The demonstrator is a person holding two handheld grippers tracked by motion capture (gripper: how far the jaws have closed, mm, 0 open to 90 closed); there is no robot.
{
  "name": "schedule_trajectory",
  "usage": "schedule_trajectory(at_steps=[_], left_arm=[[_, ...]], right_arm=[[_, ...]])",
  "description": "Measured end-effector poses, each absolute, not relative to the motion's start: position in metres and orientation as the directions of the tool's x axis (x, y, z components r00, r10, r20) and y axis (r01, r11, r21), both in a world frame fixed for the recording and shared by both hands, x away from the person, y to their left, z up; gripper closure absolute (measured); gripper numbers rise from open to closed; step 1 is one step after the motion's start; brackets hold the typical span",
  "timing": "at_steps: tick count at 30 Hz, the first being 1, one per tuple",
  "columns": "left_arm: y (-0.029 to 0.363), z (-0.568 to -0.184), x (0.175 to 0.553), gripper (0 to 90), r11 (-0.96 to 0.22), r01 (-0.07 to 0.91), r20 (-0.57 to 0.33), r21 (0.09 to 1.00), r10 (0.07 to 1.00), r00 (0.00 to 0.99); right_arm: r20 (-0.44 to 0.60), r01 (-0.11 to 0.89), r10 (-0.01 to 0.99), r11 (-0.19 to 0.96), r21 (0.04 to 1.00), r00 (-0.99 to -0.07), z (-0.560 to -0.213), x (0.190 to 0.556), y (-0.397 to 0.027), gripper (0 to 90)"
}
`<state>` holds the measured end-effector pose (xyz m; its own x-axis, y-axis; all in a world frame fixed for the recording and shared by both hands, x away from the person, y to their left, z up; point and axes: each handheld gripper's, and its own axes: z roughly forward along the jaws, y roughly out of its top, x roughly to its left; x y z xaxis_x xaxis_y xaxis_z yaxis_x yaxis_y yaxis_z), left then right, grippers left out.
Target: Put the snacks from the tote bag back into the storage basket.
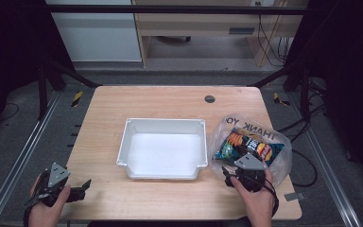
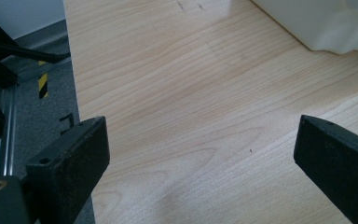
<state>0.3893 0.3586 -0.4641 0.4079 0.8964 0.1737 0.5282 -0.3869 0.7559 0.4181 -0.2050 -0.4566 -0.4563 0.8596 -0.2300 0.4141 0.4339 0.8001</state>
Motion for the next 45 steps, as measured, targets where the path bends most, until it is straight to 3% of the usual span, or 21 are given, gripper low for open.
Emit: schedule_trajectory(at_steps=[7, 13, 26, 30, 35, 42, 45], left_arm=[[0.358, -0.461, 0.388, 3.0, -0.384, 0.518, 0.169, 0.764, 0.895, 0.413], [0.359, -0.458, 0.386, 3.1, -0.335, 0.509, 0.115, 0.793, 0.903, 0.414], [0.372, -0.453, 0.381, 3.5, -0.276, 0.496, 0.085, 0.823, 0.924, 0.373], [0.374, -0.45, 0.38, 3.5, -0.257, 0.49, 0.061, 0.833, 0.923, 0.381], [0.374, -0.448, 0.38, 3.4, -0.257, 0.481, 0.06, 0.838, 0.92, 0.388], [0.375, -0.448, 0.38, 3.3, -0.265, 0.481, 0.065, 0.836, 0.917, 0.393], [0.373, -0.448, 0.38, 3.3, -0.268, 0.482, 0.067, 0.834, 0.917, 0.393]], right_arm=[[-0.235, 0.4, 0.856, 0.436, 0.806, -0.46, -0.457, 0.418, -0.205, 16.2], [-0.259, 0.361, 0.846, 0.449, 0.818, -0.466, -0.455, 0.418, -0.203, 17.2], [-0.086, 0.443, 0.89, 0.305, 0.843, -0.449, -0.411, 0.412, -0.224, 12.7], [-0.046, 0.527, 0.905, 0.287, 0.8, -0.424, -0.406, 0.419, -0.236, 12.1], [-0.052, 0.558, 0.907, 0.302, 0.773, -0.418, -0.394, 0.427, -0.242, 13.1], [-0.06, 0.619, 0.853, 0.422, 0.663, -0.518, -0.375, 0.461, -0.24, 7.7], [-0.075, 0.622, 0.84, 0.455, 0.637, -0.537, -0.372, 0.473, -0.239, 10.3]])
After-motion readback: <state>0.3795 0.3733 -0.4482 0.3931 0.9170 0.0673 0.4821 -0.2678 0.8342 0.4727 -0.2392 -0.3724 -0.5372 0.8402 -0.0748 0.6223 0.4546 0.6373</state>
